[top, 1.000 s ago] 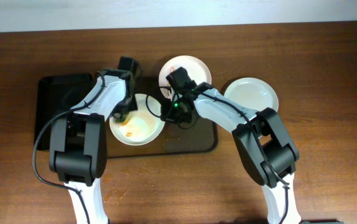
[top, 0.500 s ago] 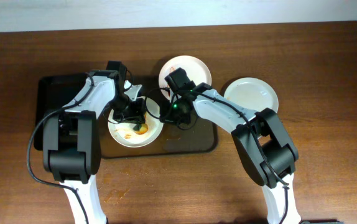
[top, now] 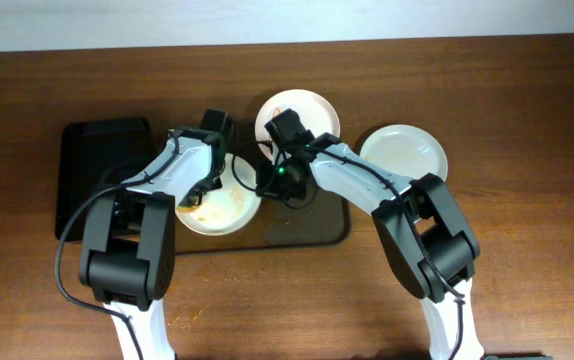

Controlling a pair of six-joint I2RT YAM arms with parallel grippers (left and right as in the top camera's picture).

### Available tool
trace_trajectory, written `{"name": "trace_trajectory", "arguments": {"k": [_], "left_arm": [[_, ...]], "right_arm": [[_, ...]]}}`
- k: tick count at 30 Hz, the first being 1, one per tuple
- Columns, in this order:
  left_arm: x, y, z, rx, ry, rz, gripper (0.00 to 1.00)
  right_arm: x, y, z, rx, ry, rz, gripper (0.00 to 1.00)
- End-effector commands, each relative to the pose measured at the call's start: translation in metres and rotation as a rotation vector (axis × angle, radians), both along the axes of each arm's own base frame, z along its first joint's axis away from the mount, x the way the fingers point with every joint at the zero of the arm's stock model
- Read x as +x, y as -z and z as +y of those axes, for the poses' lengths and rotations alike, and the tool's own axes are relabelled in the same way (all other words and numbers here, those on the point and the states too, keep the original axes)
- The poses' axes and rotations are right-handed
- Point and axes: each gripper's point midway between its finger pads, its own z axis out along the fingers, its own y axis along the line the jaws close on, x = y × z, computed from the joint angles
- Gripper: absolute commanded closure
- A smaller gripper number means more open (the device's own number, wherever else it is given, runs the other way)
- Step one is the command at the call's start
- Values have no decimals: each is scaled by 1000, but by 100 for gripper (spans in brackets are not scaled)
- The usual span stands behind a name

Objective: Clean dirty plates on tray and stack at the side
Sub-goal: 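Scrub the held plate with the sponge in the left gripper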

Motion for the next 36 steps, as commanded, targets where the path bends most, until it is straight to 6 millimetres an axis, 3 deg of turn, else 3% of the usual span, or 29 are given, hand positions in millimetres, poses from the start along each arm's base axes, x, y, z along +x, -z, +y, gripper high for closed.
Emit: {"name": "trace_trajectory", "arguments": {"k": [1, 4, 7, 12, 15, 18, 21, 27, 29, 31, 32, 34, 36], "left_arm": [[-30, 70, 15, 36, -62, 79, 100], [-32, 79, -5, -71, 101, 176, 100], [-59, 91, -57, -375, 381, 371, 100], [-108, 77, -102, -706, 565, 558, 100], [-121, 67, -119, -842, 614, 588, 100], [-111, 70, -121, -848, 669, 545, 100], [-80, 77, -120, -829, 699, 417, 100], [-80, 77, -117, -830, 697, 416, 100], [-80, 77, -114, -824, 626, 421, 100], [-77, 77, -102, -765, 543, 428, 100], [-69, 77, -85, -683, 451, 418, 100], [-52, 75, -63, -586, 339, 367, 100], [-19, 74, -49, -532, 315, 249, 100]], "right_arm": [[6, 1, -3, -11, 1, -9, 96], [6, 2, -3, -11, 1, -10, 96], [6, 2, -4, -13, 2, -11, 96], [6, 2, -4, -13, 2, -11, 96], [6, 2, -4, -13, 2, -11, 96], [6, 2, -3, -13, 2, -11, 96], [6, 2, -4, -13, 2, -11, 96], [6, 2, -4, -13, 2, -11, 96], [6, 2, -4, -14, 2, -10, 96], [6, 2, -4, -14, 2, -10, 96], [6, 2, -4, -14, 2, -10, 96], [6, 2, -4, -14, 2, -10, 96], [6, 2, -4, -14, 2, -10, 96]]}}
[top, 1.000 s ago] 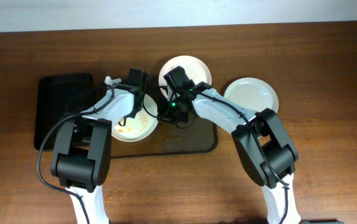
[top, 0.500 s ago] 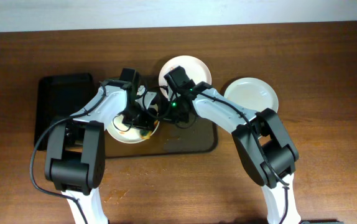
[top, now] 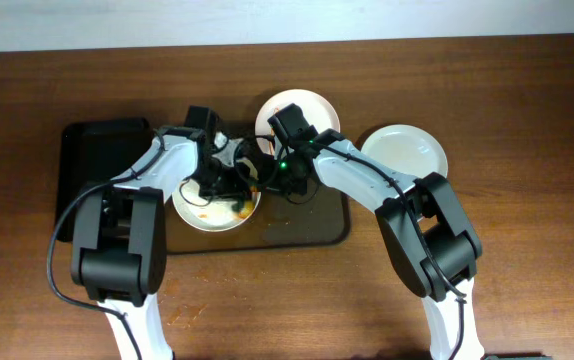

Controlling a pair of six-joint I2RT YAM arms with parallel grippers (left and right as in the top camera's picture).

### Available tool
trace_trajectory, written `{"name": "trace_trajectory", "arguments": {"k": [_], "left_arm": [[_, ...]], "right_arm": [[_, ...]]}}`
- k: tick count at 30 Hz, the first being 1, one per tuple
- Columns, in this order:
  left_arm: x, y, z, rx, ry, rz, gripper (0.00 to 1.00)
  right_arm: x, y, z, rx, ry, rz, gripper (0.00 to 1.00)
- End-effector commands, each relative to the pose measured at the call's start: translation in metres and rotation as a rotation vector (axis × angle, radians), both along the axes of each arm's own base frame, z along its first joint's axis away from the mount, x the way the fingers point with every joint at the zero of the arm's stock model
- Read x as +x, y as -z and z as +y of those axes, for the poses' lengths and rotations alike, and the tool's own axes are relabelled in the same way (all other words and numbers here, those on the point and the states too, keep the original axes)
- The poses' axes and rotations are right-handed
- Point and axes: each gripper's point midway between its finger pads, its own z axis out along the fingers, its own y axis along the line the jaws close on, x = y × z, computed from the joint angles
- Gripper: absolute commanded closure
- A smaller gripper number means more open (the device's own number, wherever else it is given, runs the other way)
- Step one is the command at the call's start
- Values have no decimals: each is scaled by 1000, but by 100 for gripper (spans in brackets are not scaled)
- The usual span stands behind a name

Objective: Clean dirty plates on tray and stack at the side
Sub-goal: 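Scrub the held plate with the sponge in the left gripper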

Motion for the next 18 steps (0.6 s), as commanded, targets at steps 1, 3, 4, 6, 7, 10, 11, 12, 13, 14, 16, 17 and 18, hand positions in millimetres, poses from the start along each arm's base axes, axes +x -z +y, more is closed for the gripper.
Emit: {"name": "trace_trajectory", "arguments": {"k": [1, 3, 4, 6, 7, 10, 11, 12, 13, 14, 16, 17, 18], "left_arm": [[11, 73, 91, 431, -178, 6, 100], [31, 71, 117, 556, -306, -71, 100], [32, 68, 133, 646, -377, -81, 100], [15, 66, 147, 737, -405, -25, 100], [2, 65, 151, 766, -402, 23, 100], [-42, 59, 153, 806, -330, 196, 100], [-54, 57, 152, 807, -312, 248, 100], [-68, 54, 148, 788, -289, 313, 100], [-74, 54, 139, 735, -247, 345, 100], [-77, 55, 127, 656, -192, 363, 100], [-80, 55, 82, 362, -40, 377, 100], [-80, 52, 67, 266, 7, 365, 100], [-78, 49, 53, 166, 57, 343, 100]], "right_arm": [[-2, 7, -1, -24, -10, 0, 96], [-2, 7, -2, -25, -10, 2, 96], [-3, 7, -2, -26, -10, 3, 96], [-3, 7, -2, -26, -10, 3, 96], [-3, 7, -2, -26, -11, 3, 96], [-3, 7, -2, -26, -11, 3, 96], [-3, 7, -2, -26, -11, 3, 96], [-3, 7, -2, -25, -11, 3, 96], [-3, 7, -2, -25, -11, 3, 96], [-3, 7, -1, -23, -12, 4, 96], [-3, 7, -1, -23, -12, 4, 96], [-3, 7, -1, -23, -12, 4, 96], [-3, 7, -1, -23, -12, 4, 96]]}}
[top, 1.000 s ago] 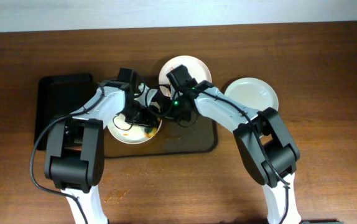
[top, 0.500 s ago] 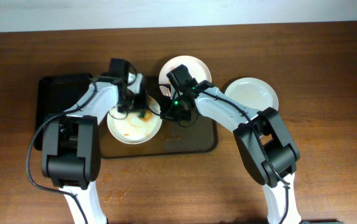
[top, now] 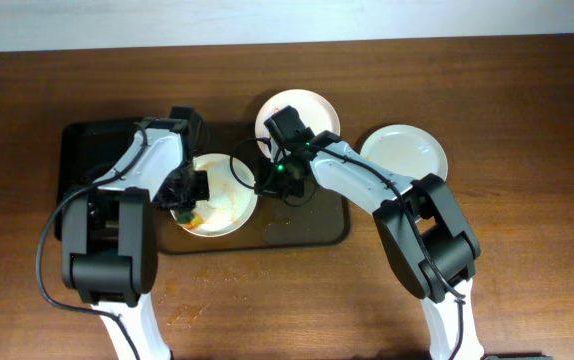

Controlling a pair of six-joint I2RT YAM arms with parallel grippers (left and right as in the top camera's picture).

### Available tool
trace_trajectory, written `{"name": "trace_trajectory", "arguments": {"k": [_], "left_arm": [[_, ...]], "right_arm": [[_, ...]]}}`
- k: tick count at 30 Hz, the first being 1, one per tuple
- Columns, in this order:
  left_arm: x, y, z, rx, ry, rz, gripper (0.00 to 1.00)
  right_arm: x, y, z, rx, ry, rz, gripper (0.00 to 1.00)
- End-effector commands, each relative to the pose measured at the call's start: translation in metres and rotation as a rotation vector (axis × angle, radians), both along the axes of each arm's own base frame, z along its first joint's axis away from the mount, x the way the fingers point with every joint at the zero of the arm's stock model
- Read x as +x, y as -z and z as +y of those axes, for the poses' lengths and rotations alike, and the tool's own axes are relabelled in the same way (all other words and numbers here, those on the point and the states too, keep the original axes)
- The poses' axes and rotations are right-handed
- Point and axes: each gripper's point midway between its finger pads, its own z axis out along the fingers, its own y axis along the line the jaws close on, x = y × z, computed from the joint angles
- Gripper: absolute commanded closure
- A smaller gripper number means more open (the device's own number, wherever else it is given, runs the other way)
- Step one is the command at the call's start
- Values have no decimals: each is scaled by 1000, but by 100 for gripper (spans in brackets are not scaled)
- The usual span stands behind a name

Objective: Clean dirty plates on tray and stack at the side
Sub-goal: 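Scrub the held plate with the sponge in the left gripper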

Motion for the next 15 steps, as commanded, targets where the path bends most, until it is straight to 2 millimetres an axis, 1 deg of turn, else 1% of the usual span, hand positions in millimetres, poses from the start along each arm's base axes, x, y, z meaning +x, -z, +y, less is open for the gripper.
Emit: {"name": "trace_trajectory", "arguments": {"k": [1, 3, 5, 6, 8, 10, 11, 12, 13, 15], "left_arm": [[-45, 41, -79, -544, 197, 169, 100], [-38, 41, -85, -585, 217, 133, 100], [-27, 44, -86, -584, 229, 87, 100], [-19, 47, -85, -566, 223, 52, 100], [-3, 57, -70, -441, 144, 8, 100], [19, 68, -39, -229, 37, -68, 100], [29, 70, -10, -49, -67, -118, 100], [31, 68, 9, 71, -148, -146, 100], [29, 62, 37, 247, -232, -171, 100], [21, 59, 46, 304, -254, -154, 100]], "right_arm": [[2, 8, -6, -30, 5, -2, 96], [2, 8, -6, -30, 5, -2, 96], [2, 7, -6, -30, 5, -3, 96], [2, 8, -6, -30, 5, -2, 96], [2, 8, -6, -30, 5, -2, 96], [2, 8, -7, -30, 5, -2, 96], [2, 8, -7, -30, 5, -2, 96], [2, 8, -7, -31, 2, -4, 96], [2, 8, -7, -31, 2, -4, 96], [2, 8, -7, -31, 2, -4, 96]]}}
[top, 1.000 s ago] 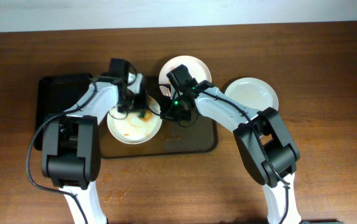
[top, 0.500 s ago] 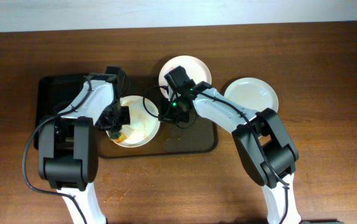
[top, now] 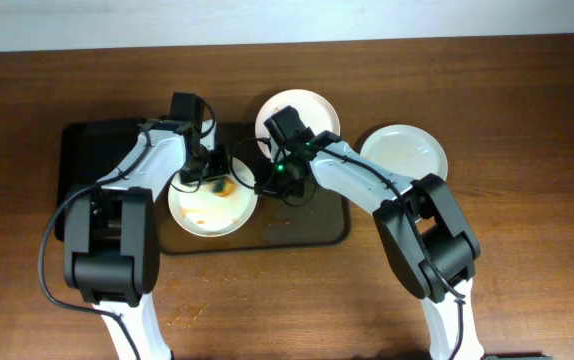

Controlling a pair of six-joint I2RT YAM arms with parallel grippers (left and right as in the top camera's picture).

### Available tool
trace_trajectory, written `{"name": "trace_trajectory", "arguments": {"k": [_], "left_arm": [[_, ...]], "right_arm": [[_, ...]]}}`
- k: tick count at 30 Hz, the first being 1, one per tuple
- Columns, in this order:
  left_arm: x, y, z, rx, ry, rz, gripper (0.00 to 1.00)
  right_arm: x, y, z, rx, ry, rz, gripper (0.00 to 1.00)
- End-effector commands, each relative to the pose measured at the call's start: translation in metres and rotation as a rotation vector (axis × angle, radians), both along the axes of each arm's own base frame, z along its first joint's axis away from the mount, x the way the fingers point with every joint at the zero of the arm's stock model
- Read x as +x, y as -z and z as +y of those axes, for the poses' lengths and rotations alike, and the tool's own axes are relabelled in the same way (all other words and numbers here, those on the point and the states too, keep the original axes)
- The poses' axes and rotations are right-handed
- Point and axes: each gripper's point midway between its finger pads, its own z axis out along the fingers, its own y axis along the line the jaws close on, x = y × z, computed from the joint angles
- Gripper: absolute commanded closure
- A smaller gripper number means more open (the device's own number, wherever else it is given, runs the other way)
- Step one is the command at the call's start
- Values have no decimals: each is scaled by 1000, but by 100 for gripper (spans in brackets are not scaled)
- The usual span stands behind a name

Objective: Clean dirty plates on tray and stack at the side
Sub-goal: 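Scrub the held plate with the sponge in the left gripper, then lift the sponge up off the plate with the left gripper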

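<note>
A white plate (top: 207,208) smeared with orange residue lies on the black tray (top: 97,160). My left gripper (top: 213,172) is over the plate's far rim; its fingers are too dark and small to read. Something orange shows just beside it on the plate. My right gripper (top: 270,180) sits low at the plate's right rim, and its jaws are hidden under the wrist. A second white plate (top: 312,105) with a faint stain sits at the tray's far edge, partly behind the right wrist. On the bare table to the right lies a cleaner white plate (top: 404,152).
The tray's left end (top: 82,190) holds nothing but a dark surface. Cables loop between the two wrists above the tray. Brown tabletop (top: 527,250) surrounds the tray, with a few crumbs near the front left.
My left gripper has moved from the left side of the stained plate to its far rim. The right arm and all three plates are where they were.
First my left gripper was at the stained plate's far left edge. Then it was over the plate's far middle, then on its left side, and now at the far rim. Throughout, the right gripper stayed at the plate's right rim.
</note>
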Motion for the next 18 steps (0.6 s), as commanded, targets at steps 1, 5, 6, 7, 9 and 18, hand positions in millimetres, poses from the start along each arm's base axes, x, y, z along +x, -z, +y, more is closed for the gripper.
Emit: {"name": "trace_trajectory", "arguments": {"k": [1, 5, 6, 7, 9, 18], "left_arm": [[-60, 57, 94, 503, -242, 209, 100], [-94, 60, 62, 319, -120, 382, 100], [-100, 61, 38, 174, 8, 412, 100], [-105, 59, 14, 24, 120, 426, 100], [-111, 52, -11, -137, 214, 432, 100], [-51, 42, 8, -102, 25, 278, 100]], "right_arm": [[2, 8, -6, -30, 4, -4, 96], [2, 8, -6, -30, 4, -4, 96], [2, 8, -6, -30, 3, -4, 96], [2, 8, -6, -30, 3, -4, 96], [2, 8, -6, -30, 3, -4, 96], [3, 8, -7, -34, 6, -6, 96]]}}
